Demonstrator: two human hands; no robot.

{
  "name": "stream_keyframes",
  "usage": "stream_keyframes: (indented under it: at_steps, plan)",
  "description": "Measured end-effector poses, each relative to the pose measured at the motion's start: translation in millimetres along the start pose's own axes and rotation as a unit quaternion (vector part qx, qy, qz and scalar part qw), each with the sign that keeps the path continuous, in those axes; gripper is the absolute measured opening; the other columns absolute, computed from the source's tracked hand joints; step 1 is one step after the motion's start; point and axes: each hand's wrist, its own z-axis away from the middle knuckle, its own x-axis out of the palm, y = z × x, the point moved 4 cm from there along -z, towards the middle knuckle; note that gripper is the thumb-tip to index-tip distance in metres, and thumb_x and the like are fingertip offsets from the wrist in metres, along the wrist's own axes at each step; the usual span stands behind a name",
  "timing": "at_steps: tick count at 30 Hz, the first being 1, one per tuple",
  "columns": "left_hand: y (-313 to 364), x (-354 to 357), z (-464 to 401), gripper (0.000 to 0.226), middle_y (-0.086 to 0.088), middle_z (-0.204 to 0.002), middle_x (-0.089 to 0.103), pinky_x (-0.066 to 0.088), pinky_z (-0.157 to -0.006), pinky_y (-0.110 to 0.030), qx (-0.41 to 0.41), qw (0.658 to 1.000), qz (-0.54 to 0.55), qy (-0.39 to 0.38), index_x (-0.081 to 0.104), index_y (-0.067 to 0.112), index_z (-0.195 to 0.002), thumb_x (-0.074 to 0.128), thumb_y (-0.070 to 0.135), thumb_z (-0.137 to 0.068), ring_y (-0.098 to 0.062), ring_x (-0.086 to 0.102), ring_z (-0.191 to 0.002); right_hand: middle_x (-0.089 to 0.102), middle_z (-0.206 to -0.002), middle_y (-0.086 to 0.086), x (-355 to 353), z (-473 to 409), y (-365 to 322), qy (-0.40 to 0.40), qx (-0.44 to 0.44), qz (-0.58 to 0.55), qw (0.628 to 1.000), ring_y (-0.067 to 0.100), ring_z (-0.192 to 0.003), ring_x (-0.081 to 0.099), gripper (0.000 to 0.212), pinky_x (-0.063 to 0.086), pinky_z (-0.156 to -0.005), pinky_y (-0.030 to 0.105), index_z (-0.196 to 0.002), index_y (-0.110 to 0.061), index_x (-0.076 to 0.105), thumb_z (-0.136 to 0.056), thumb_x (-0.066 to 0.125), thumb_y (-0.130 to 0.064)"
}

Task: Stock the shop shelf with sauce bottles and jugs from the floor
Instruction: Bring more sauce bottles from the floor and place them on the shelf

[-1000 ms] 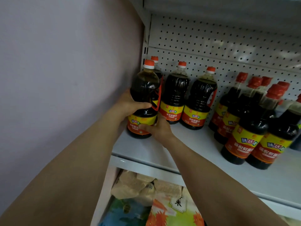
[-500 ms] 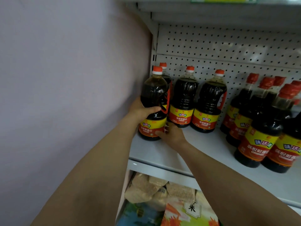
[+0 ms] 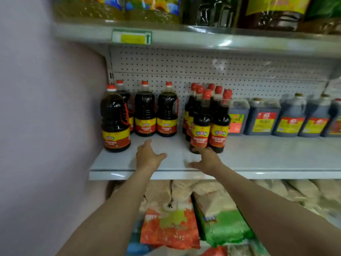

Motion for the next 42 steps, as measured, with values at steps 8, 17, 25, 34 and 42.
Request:
stream_keyframes:
  at_steps: [8, 17, 25, 34, 42]
  plan:
    - [99, 142, 88, 0.081, -0.013, -0.138, 0.046, 0.047, -0.099, -0.037, 0.105, 0.978, -0.065, -0.166, 0.045, 0.024, -0.141, 0.085, 0.036, -0.072, -0.032, 0.051, -0.122, 0.05, -0.131, 0.014, -88, 110, 151, 0.043, 0.109, 0.025, 0.993, 0.032, -0.118, 0.058, 0.074, 0.045, -0.1, 0.033, -0.141, -0.025, 0.05, -0.077, 0.084, -0.039]
    - [204, 295, 201, 0.076, -0.01, -0.132, 0.053, 0.048, -0.093, -0.033, 0.187, 0.95, -0.073, -0.24, 0.053, 0.028, -0.133, 0.088, 0.033, -0.067, -0.029, 0.056, -0.116, 0.058, -0.139, 0.008, -173, 220, 314, 0.087, 0.186, 0.045, 0.978, 0.027, -0.129, 0.05, 0.075, 0.039, -0.102, 0.031, -0.14, -0.019, 0.053, -0.074, 0.085, -0.037]
    - [263, 437, 303, 0.077, -0.009, -0.136, 0.052, 0.043, -0.089, -0.026, 0.21, 0.927, -0.088, -0.298, 0.052, 0.027, -0.136, 0.087, 0.036, -0.067, -0.027, 0.055, -0.119, 0.046, -0.146, 0.01, -213, 308, 455, 0.059, 0.253, 0.047, 0.965, 0.03, -0.133, 0.044, 0.075, 0.041, -0.105, 0.037, -0.144, -0.025, 0.046, -0.079, 0.081, -0.041]
    - [286, 563, 384, 0.073, -0.011, -0.138, 0.048, 0.042, -0.089, -0.032, 0.225, 0.884, -0.123, -0.39, 0.051, 0.028, -0.137, 0.084, 0.033, -0.072, -0.029, 0.051, -0.122, 0.04, -0.147, 0.013, -220, 381, 586, 0.046, 0.333, -0.002, 0.942, 0.033, -0.136, 0.037, 0.081, 0.039, -0.107, 0.041, -0.148, -0.022, 0.041, -0.08, 0.08, -0.041]
    - [290, 674, 391, 0.069, -0.008, -0.14, 0.048, 0.044, -0.091, -0.033, 0.245, 0.836, -0.146, -0.468, 0.051, 0.027, -0.136, 0.082, 0.032, -0.075, -0.029, 0.051, -0.124, 0.038, -0.146, 0.015, -190, 394, 673, 0.028, 0.425, -0.039, 0.904, 0.036, -0.136, 0.036, 0.085, 0.042, -0.108, 0.044, -0.15, -0.02, 0.036, -0.08, 0.08, -0.041]
